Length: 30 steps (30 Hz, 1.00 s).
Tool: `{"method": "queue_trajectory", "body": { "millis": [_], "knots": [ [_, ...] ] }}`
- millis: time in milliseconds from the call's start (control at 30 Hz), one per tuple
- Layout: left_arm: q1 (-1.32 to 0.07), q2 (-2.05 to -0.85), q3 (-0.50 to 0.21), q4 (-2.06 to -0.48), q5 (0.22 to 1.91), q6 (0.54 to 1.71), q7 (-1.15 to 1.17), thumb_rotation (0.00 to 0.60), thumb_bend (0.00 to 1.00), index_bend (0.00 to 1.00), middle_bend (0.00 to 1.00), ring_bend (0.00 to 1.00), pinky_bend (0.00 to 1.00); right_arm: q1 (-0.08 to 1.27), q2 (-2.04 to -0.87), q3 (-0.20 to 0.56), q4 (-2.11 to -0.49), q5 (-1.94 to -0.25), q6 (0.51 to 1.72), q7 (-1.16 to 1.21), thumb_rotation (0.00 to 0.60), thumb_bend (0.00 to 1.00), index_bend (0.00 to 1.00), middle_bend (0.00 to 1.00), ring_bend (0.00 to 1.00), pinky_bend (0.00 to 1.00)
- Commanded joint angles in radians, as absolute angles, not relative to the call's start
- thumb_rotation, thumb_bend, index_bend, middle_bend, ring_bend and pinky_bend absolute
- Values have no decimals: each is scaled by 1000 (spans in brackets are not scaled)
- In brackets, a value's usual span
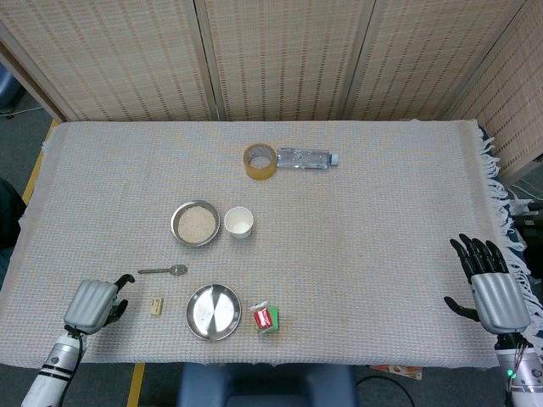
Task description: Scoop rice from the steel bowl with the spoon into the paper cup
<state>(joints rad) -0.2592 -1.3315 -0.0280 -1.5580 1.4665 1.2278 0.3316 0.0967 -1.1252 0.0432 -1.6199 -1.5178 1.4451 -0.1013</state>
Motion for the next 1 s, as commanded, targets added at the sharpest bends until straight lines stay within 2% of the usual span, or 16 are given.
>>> {"method": "queue_trajectory", "body": {
  "millis": [33,333,733,1000],
  "knots": [
    [-286,-1384,-49,-1520,1444,1207,345,600,399,326,1000,969,959,94,-1123,40,-1623,-1524,1450,-98,600,66,0,0,0,0],
    [-336,-1481,-86,-1424,1374,1156,345,600,391,323,1000,977,969,97,-1117,39,-1626,-1518,1439,-91,600,66,0,0,0,0],
    [-372,-1564,-87,-1322,1363,1138,311,600,364,315,1000,983,975,107,-1121,40,-1632,-1491,1406,-106,599,66,0,0,0,0],
    [-393,-1618,-92,-1253,1350,1130,318,600,361,383,1000,993,983,110,-1124,40,-1630,-1486,1398,-111,599,66,0,0,0,0]
  ]
}}
